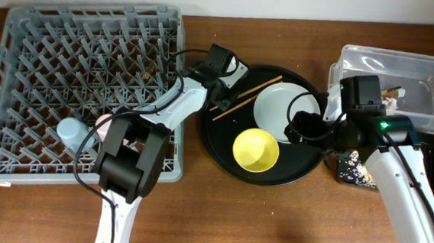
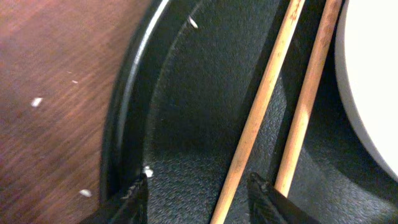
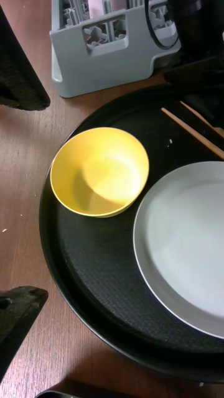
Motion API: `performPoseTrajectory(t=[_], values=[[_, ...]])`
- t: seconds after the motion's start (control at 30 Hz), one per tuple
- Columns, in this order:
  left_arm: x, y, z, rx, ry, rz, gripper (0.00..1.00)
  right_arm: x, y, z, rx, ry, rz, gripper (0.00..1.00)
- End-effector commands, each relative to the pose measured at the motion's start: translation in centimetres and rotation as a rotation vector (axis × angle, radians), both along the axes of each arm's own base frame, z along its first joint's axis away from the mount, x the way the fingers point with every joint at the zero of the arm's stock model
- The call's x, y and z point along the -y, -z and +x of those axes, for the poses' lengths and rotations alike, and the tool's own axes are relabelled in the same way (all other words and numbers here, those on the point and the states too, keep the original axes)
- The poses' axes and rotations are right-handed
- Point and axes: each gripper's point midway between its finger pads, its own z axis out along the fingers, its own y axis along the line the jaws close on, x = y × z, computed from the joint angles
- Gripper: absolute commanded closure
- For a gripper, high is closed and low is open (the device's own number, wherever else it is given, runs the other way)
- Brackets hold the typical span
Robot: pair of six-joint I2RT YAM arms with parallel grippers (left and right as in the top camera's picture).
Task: Sort waste into correct bins and load items into the dishwasher rack
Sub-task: 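Grasp a wooden chopstick from the round tray with left gripper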
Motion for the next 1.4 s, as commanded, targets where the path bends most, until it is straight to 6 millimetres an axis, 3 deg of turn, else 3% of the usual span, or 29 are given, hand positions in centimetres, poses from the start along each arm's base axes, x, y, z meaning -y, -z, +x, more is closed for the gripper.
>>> performPoseTrajectory(t=[0.0, 0.13, 0.23, 0.3, 0.37, 0.47, 0.5, 0.53, 0.57, 0.6, 0.63, 0.67, 0.7, 0.8, 0.9, 1.07, 1.17, 1.27, 1.37], values=[[1.4, 0.6, -0.7, -0.017, 0.045, -0.018, 0.51, 0.0, 0.3, 0.4, -0.014, 0.006, 0.006, 0.09], [2.4, 0.8, -1.6, -0.028, 0.068, -0.011, 0.51, 0.0, 0.4, 0.4, -0.021, 0.006, 0.005, 0.09], [1.9, 1.4, -1.8, -0.042, 0.059, 0.012, 0.52, 0.0, 0.5, 0.2, -0.031, 0.006, 0.004, 0.09], [1.4, 3.3, -1.9, -0.066, 0.050, 0.044, 0.57, 0.0, 0.6, 0.0, -0.039, 0.006, 0.003, 0.09], [1.3, 4.5, -2.3, -0.090, 0.050, 0.056, 0.74, 0.1, 0.6, -0.1, -0.044, 0.006, 0.003, 0.09], [1.4, 3.6, -2.2, -0.084, 0.052, 0.048, 0.83, 0.1, 0.6, -0.1, -0.044, 0.006, 0.003, 0.10], [1.5, 2.7, -2.2, -0.076, 0.053, 0.041, 0.82, 0.1, 0.6, -0.1, -0.044, 0.006, 0.003, 0.09], [1.5, 2.0, -2.3, -0.072, 0.054, 0.038, 0.64, 0.1, 0.6, -0.1, -0.043, 0.006, 0.003, 0.10], [1.7, 1.0, -2.5, -0.068, 0.059, 0.032, 0.55, 0.1, 0.6, -0.1, -0.044, 0.006, 0.003, 0.10], [1.9, -1.1, -2.7, -0.047, 0.065, 0.020, 0.37, 0.1, 0.6, -0.1, -0.044, 0.007, 0.003, 0.10], [1.9, -2.5, -2.7, -0.029, 0.065, 0.010, 0.34, 0.1, 0.6, -0.1, -0.044, 0.006, 0.003, 0.10], [1.9, -3.6, -2.5, -0.007, 0.064, 0.004, 0.35, 0.1, 0.7, -0.2, -0.047, 0.006, 0.003, 0.10], [1.6, -3.7, -2.1, 0.010, 0.050, 0.021, 0.44, 0.1, 0.7, -0.2, -0.047, 0.006, 0.003, 0.10], [0.9, -0.9, -0.7, 0.040, 0.027, 0.079, 0.63, 0.1, 0.7, -0.2, -0.047, 0.006, 0.003, 0.10], [1.0, 1.9, -0.5, 0.020, 0.034, 0.093, 0.71, 0.1, 0.7, -0.2, -0.047, 0.006, 0.003, 0.10], [0.9, 4.4, -1.5, -0.044, 0.047, 0.110, 0.75, 0.1, 0.7, -0.2, -0.046, 0.006, 0.003, 0.10], [2.5, 4.5, -3.2, -0.107, 0.103, 0.039, 0.76, 0.1, 0.7, -0.2, -0.046, 0.006, 0.003, 0.10], [2.3, 4.6, -3.2, -0.110, 0.098, 0.053, 0.97, 0.1, 0.7, -0.2, -0.046, 0.007, 0.003, 0.10], [1.9, 3.6, -2.7, -0.087, 0.073, 0.063, 1.00, 0.1, 0.7, -0.2, -0.046, 0.007, 0.003, 0.10]])
